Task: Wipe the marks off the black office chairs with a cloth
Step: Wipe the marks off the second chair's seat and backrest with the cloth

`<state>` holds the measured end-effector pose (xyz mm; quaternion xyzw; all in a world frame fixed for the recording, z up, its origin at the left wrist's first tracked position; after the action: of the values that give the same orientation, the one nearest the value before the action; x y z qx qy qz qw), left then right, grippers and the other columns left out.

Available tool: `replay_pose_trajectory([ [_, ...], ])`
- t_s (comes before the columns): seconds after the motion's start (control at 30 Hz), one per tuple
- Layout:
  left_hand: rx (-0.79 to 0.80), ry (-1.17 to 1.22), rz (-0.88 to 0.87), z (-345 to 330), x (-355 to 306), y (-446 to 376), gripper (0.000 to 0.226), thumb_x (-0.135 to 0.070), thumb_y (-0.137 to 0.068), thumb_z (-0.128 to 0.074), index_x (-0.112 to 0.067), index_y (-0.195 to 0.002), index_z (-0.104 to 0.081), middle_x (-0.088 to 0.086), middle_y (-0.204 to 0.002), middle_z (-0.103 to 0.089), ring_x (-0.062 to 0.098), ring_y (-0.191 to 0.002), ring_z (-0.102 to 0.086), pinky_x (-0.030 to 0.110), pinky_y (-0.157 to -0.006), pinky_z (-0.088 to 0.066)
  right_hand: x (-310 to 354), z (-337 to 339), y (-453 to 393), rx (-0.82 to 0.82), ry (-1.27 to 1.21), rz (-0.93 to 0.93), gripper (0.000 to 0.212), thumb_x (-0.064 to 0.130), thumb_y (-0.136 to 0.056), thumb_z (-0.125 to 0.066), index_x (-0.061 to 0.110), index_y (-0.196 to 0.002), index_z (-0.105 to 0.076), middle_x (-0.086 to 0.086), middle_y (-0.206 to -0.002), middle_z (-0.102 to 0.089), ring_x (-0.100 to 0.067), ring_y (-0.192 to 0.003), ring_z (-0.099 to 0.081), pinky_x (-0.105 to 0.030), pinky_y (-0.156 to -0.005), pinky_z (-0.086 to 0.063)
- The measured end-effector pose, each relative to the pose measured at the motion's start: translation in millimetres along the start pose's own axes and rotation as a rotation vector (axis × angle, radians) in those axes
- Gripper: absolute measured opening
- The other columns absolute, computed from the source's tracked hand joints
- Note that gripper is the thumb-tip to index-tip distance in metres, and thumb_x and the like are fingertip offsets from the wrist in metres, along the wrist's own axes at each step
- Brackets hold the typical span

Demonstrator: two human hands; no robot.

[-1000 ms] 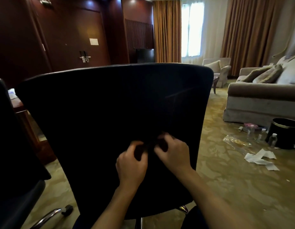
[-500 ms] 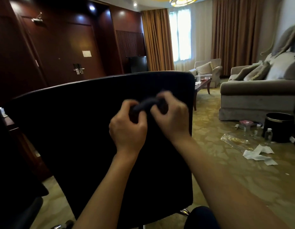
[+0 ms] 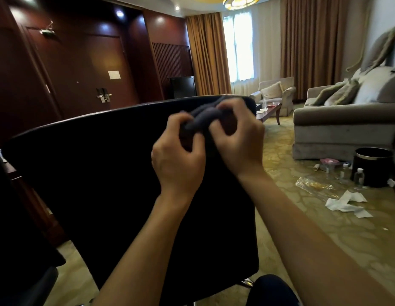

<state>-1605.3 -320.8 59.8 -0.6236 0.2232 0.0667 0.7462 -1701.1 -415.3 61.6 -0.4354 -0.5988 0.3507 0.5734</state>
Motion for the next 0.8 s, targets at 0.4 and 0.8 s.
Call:
replay_pose_trajectory([
  [0.4,0.61,-0.539,0.327,-43,65,100,0.038,-0.036,-0.096,-0.056,-0.033,-0.134,-0.05,-0.004,-0.113,-0.068,0.018,-0.106,-0.065,0.032,-0.084,-0.05,-96,-9,118,0.495,0.159,-0.483,0.02,0.02,-0.08,-0.07,0.015,-0.097,-0.062,0.002,-0.081,-0.068,-0.017,-0.074,-0.065,-0.04,-0.072,-0.055],
  [0.8,0.126,-0.09,0.003,-40,-34,-15,0.027,-0.025,-0.089,-0.063,-0.028,-0.116,-0.061,-0.011,-0.092,-0.064,0.012,-0.081,-0.061,0.023,-0.066,-0.042,-29,25,-43,0.074,0.017,-0.112,0.024,0.025,-0.083,-0.06,0.013,-0.104,-0.061,0.008,-0.09,-0.063,-0.004,-0.08,-0.06,-0.02,-0.077,-0.052],
])
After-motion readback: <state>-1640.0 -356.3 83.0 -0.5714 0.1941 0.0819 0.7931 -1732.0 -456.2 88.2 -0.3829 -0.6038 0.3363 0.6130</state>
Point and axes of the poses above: each hand's wrist, its own y-axis away from the middle knuckle, its own z-axis out of the back of the hand, x = y × z, the point moved 3 cm from there along -y, towards the middle knuckle
